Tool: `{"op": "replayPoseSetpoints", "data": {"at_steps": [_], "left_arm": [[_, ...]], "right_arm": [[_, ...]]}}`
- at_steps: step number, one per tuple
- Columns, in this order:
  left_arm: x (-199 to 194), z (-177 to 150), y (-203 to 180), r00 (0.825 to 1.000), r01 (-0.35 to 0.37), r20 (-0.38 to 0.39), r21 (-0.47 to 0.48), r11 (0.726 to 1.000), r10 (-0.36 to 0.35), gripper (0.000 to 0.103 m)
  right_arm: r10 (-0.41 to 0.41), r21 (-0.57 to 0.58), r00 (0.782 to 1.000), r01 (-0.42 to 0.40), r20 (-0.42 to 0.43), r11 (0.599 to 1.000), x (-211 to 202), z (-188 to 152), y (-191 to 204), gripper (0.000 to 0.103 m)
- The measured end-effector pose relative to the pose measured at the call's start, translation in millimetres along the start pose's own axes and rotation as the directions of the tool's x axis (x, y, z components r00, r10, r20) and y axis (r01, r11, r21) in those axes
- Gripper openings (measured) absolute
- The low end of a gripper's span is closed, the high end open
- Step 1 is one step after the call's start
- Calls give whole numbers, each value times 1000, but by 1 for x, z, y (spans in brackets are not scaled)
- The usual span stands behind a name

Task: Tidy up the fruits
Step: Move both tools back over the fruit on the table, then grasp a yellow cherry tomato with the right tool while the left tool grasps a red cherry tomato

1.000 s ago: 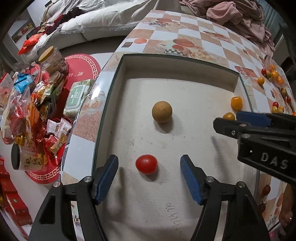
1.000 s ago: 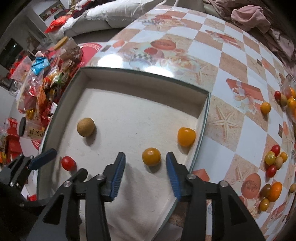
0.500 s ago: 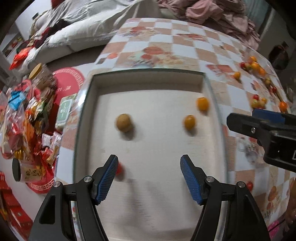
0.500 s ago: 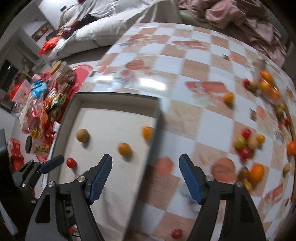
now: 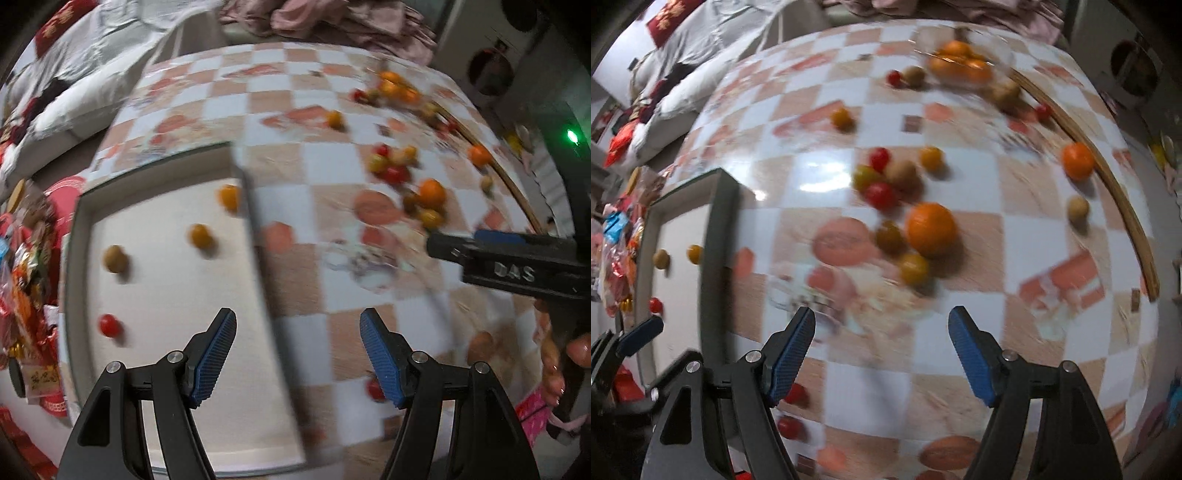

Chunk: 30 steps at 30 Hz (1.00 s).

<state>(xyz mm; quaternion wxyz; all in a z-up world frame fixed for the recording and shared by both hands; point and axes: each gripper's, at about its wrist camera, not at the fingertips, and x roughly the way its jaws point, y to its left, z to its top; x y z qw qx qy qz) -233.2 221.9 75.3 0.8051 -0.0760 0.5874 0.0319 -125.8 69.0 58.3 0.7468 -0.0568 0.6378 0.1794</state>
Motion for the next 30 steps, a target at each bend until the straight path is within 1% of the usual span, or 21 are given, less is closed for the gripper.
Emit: {"op": "replayPoseSetpoints", "data": {"at_steps": [5, 8, 13, 16, 17, 20, 24, 25, 27, 28, 29, 30], "left_arm": [[13, -6, -29, 999, 21, -37, 18, 1000, -20, 71], [25, -9, -37, 998, 17, -66, 6, 1000, -16, 71], [44, -13, -41, 994, -4, -109, -30, 1000, 1, 71], [54, -14, -40, 991, -13, -135, -54, 998, 5, 71], [56, -14, -41, 991, -14, -137, -58, 998, 6, 71], [59, -16, -44, 990, -22, -141, -58, 998, 13, 70], [62, -19, -49, 989, -25, -150, -61, 998, 16, 69], [63, -19, -50, 988, -29, -153, -59, 998, 19, 63], [64, -20, -53, 988, -45, -151, -48, 998, 37, 62], [66, -20, -57, 988, -48, -151, -48, 998, 40, 61], [66, -21, -59, 988, -54, -151, -49, 997, 46, 59], [66, -22, -60, 987, -66, -150, -48, 997, 58, 54]], "right_arm": [[7, 11, 1000, -7, -4, 1000, 3, -2, -18, 78], [18, 11, 1000, -18, -15, 1000, 9, 0, -23, 78], [34, 3, 999, -34, -17, 999, 19, 7, -25, 77], [46, 9, 999, -46, -28, 999, 28, 10, -25, 70], [47, 8, 998, -47, -29, 999, 31, 11, -25, 66], [42, -15, 999, -42, -10, 999, 32, 15, -19, 64], [39, -47, 999, -39, 2, 998, 35, 22, -8, 55], [35, -55, 999, -35, 4, 998, 35, 23, -6, 53], [28, -66, 1000, -27, 8, 997, 36, 25, -3, 45], [23, -69, 1000, -22, 12, 997, 37, 26, -2, 43], [21, -71, 1000, -20, 14, 997, 37, 26, -2, 38], [20, -72, 1000, -19, 16, 997, 37, 27, -1, 30]]}}
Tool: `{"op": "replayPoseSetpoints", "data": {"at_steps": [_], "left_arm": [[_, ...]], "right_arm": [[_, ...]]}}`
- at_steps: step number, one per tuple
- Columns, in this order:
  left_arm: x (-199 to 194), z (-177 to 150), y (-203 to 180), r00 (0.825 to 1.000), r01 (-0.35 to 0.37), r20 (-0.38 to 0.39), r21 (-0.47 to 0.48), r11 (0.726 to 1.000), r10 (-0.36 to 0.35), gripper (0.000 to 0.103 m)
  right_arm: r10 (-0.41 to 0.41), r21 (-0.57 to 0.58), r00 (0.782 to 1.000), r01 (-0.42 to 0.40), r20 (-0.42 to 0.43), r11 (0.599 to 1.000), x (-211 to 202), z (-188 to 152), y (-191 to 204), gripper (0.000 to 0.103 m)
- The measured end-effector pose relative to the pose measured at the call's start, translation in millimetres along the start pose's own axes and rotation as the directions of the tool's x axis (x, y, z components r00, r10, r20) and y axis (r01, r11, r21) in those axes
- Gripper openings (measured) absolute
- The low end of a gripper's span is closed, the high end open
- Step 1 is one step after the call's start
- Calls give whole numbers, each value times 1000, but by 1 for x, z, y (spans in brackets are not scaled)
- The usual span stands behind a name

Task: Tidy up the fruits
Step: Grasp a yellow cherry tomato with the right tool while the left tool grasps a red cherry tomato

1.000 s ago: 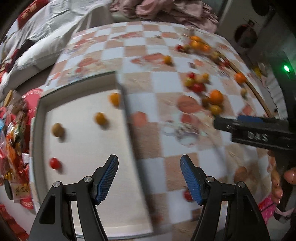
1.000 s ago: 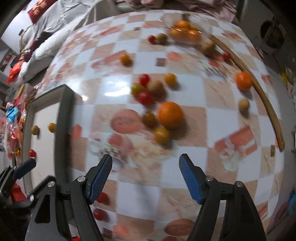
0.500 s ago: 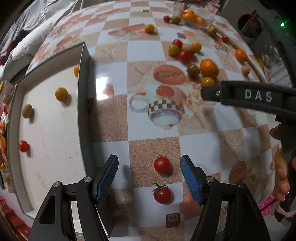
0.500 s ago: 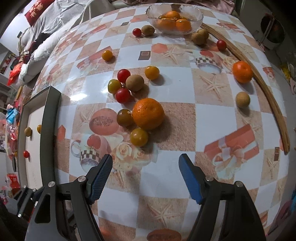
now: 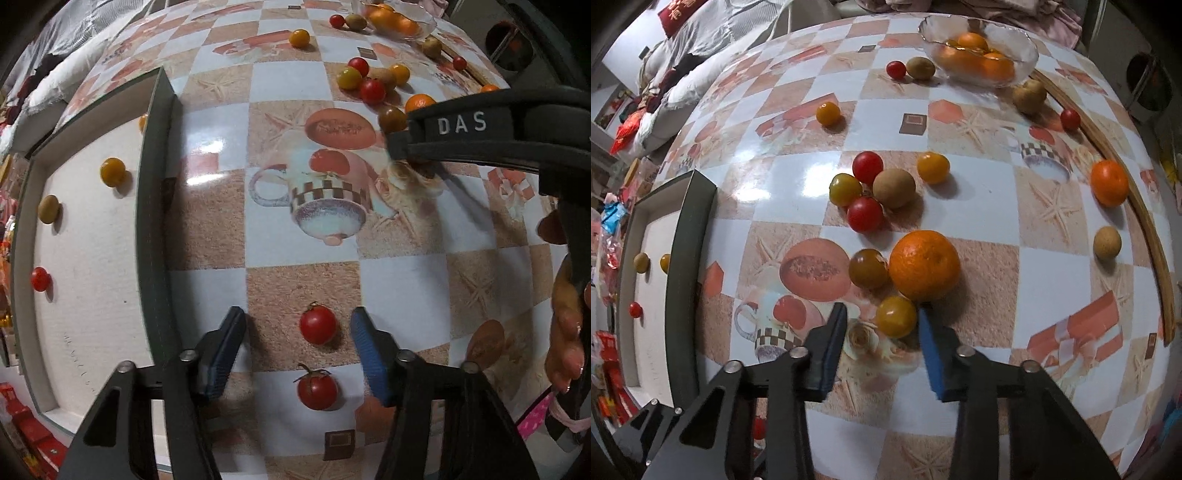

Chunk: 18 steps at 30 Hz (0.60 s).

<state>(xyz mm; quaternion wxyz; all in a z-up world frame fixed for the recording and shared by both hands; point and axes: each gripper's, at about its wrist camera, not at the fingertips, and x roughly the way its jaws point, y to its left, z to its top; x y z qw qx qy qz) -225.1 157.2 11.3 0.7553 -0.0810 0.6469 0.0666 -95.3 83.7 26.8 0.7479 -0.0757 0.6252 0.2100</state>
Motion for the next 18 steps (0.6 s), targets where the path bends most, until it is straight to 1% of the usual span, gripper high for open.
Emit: {"op": "replayPoseSetpoints", "data": {"at_steps": [2, 4, 8, 10, 12, 18], "left_arm": [[-1, -1, 0, 1000, -5, 5, -4, 1000, 5, 46], [-3, -1, 1, 1000, -5, 14, 8, 1000, 5, 20], [-5, 4, 8, 1000, 24, 9, 5, 1000, -24, 20], [-8, 6, 14, 998, 63, 6, -16, 998, -63, 20], [-11, 7, 16, 996, 85, 11, -22, 996, -85, 20], [-23, 13, 22, 993, 112, 33, -31, 993, -111, 20]], "right_arm": [[10, 5, 1000, -10, 0, 1000, 0, 1, -1, 25], [23, 10, 1000, -23, -1, 1000, 0, 1, -3, 24], [40, 29, 999, -40, -5, 999, -4, -4, -9, 24], [45, 38, 999, -45, -6, 998, -7, -7, -11, 24], [49, 41, 999, -49, -6, 998, -10, -10, -13, 24], [62, 55, 998, -61, -9, 997, -20, -18, -17, 24]]}}
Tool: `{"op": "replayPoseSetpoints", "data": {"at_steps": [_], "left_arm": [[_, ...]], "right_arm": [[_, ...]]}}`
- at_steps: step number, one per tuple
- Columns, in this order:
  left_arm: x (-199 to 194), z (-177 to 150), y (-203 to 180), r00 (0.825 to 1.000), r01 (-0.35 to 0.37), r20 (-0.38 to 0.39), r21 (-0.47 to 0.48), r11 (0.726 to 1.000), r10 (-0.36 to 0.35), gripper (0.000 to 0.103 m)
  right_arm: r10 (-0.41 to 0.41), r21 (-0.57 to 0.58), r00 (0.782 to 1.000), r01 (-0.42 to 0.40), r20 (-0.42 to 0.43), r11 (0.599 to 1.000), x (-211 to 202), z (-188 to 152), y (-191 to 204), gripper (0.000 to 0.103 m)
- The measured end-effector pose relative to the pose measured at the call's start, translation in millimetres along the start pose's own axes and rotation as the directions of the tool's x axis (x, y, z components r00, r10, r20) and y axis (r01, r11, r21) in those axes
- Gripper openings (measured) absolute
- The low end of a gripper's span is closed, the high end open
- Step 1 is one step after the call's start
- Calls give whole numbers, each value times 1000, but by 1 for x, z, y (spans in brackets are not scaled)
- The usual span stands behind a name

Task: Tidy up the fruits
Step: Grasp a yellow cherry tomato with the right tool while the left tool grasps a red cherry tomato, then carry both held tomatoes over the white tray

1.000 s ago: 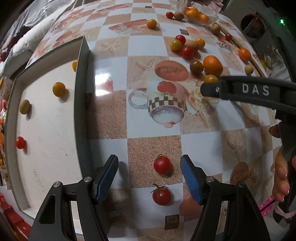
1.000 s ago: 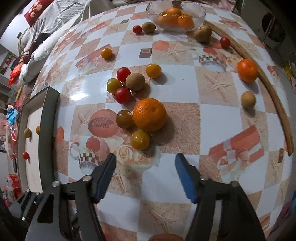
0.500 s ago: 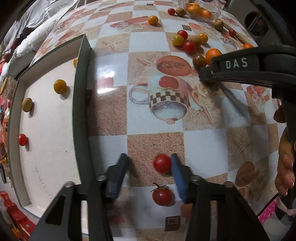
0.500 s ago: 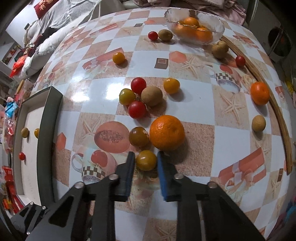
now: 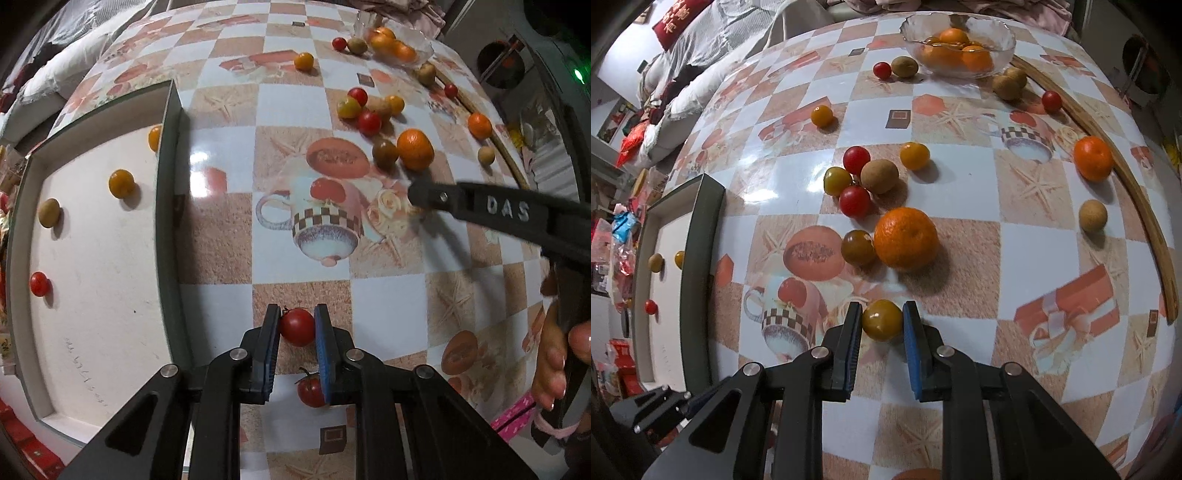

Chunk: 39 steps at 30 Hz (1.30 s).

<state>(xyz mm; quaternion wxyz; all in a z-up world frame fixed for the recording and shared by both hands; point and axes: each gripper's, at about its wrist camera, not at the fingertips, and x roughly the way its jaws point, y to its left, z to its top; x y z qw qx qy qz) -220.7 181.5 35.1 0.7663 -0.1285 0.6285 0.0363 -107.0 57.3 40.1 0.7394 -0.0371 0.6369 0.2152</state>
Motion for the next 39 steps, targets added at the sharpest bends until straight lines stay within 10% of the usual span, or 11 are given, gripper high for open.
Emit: {"op": "replayPoseSetpoints", "data": {"at_steps": [39], "left_arm": [[-53, -2, 98, 990, -43, 127, -175, 984, 66, 20]], "right_arm": [[81, -207, 997, -81, -12, 975, -6, 17, 112, 24]]}}
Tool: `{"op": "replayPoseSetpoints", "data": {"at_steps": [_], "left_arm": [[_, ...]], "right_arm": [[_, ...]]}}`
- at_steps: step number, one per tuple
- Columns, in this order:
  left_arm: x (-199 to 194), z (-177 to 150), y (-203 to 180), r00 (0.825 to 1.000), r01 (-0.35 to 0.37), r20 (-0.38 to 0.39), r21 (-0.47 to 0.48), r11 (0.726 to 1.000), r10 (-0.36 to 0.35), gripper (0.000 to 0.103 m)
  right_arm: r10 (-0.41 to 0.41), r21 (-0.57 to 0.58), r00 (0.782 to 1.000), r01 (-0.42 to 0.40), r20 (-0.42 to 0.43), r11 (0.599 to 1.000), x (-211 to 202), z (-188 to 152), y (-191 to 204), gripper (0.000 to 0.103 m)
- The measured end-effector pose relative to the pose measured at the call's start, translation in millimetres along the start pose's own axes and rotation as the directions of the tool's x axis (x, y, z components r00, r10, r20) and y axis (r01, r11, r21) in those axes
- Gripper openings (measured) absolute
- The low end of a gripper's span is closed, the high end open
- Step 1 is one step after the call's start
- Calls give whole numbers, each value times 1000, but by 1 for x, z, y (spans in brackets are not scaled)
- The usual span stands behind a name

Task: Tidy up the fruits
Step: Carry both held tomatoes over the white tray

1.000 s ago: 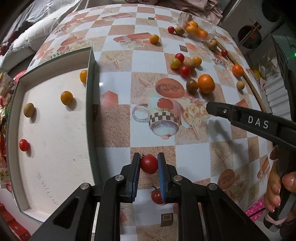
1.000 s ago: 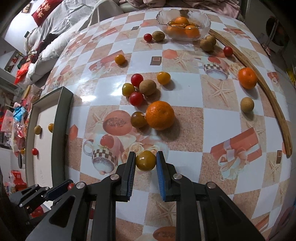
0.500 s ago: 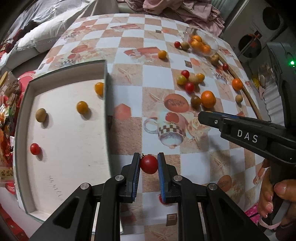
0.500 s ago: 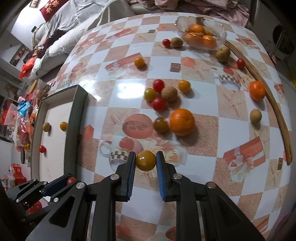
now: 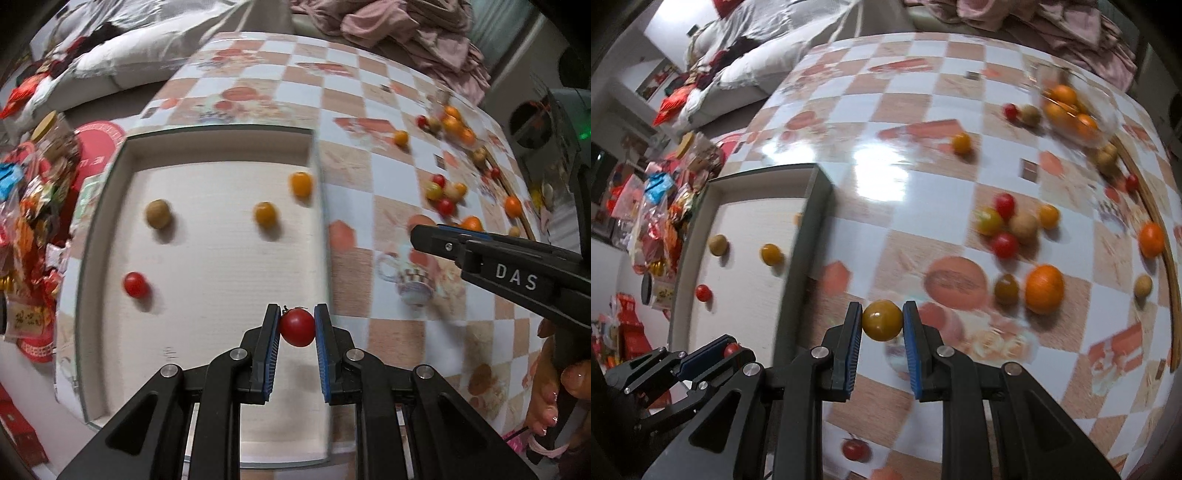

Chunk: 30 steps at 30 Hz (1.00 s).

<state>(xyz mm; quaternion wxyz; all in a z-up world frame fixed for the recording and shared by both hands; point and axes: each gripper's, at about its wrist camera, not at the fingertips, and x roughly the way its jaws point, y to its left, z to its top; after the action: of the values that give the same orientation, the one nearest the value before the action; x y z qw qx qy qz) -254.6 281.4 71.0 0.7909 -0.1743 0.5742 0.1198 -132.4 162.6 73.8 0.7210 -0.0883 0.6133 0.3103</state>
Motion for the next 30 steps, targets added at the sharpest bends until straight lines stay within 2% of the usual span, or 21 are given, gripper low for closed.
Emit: {"op": "replayPoseSetpoints", "data": {"at_steps": [18, 30], "left_arm": [[0, -14, 82, 997, -82, -2, -140, 987, 82, 20], [17, -27, 114, 987, -162, -24, -162, 973, 160, 20]], "right_arm": [[73, -153, 996, -81, -58, 985, 38, 15, 99, 24], [36, -225, 994, -58, -100, 973, 68, 9, 128, 24]]}}
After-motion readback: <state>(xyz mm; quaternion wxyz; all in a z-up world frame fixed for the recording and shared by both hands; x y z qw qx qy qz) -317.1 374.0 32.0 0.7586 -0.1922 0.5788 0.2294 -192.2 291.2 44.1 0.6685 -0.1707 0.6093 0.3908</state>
